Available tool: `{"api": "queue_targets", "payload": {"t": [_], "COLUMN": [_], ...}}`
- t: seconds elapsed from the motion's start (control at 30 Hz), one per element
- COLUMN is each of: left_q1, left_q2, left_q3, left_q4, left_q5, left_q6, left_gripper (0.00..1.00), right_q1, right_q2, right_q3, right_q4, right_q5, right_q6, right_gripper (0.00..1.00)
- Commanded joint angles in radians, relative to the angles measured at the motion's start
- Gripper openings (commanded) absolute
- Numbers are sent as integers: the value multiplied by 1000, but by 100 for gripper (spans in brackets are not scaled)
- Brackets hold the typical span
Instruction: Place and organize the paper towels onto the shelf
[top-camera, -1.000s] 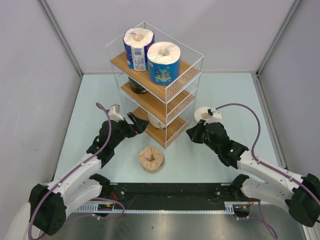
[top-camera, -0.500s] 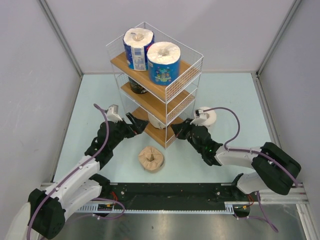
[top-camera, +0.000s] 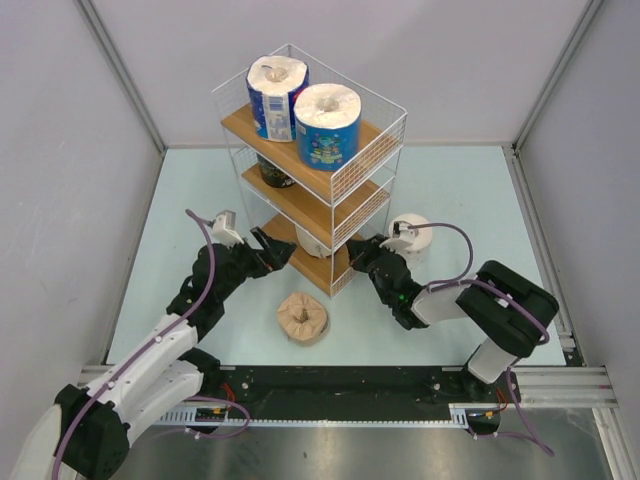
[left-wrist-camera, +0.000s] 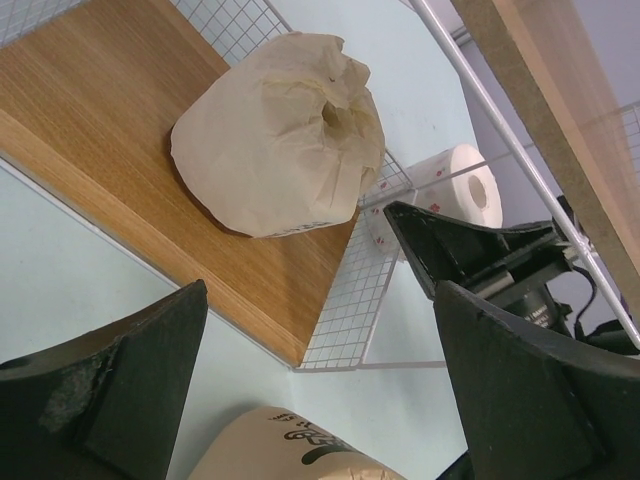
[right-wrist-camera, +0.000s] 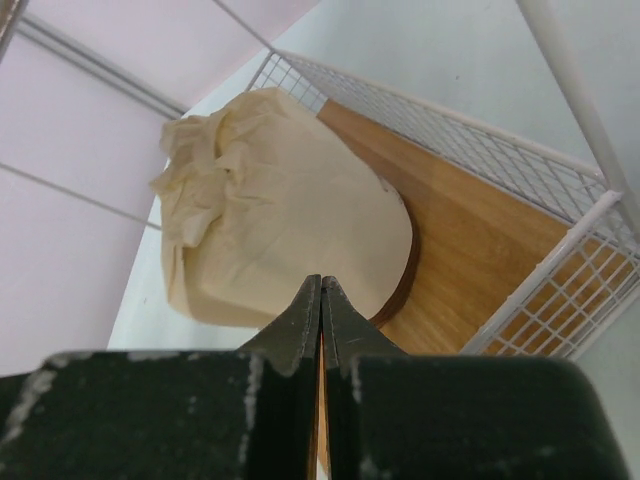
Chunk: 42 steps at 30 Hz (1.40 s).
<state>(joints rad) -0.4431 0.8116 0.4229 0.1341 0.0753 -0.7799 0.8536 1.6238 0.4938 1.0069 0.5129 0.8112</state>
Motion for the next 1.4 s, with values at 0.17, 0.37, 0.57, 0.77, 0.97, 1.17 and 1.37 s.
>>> {"api": "queue_targets", "payload": {"t": [0.17,0.37,0.57,0.77,0.97,1.17,1.37], "left_q1": [10,18,29,44,60,70,76], "left_q2": [-34,-29,-34,-37,-38,-40,-40], "left_q3": [68,68,68,66,66,63,57], "left_q4": [-31,-31,-34,-37,-48,-50,-47], "left_q5": [23,43,57,64,66,73,77], "left_q6": [44,45,50,51,54,53,48], "left_gripper": [100,100,100,100,100,100,100], "right_q1": [16,33,61,65,58,29,-4], "right_q2": [139,195,251,309,366,400,406], "right_q3": [124,199,268,319,342,345,345], "right_q4": [156,145,130,174,206,251,239], "right_q5": [153,245,341,345,253,112,-66], "right_q6": [-44,-118,-176,-225,-213,-170,-152], "right_gripper": [0,0,0,0,0,0,0]}}
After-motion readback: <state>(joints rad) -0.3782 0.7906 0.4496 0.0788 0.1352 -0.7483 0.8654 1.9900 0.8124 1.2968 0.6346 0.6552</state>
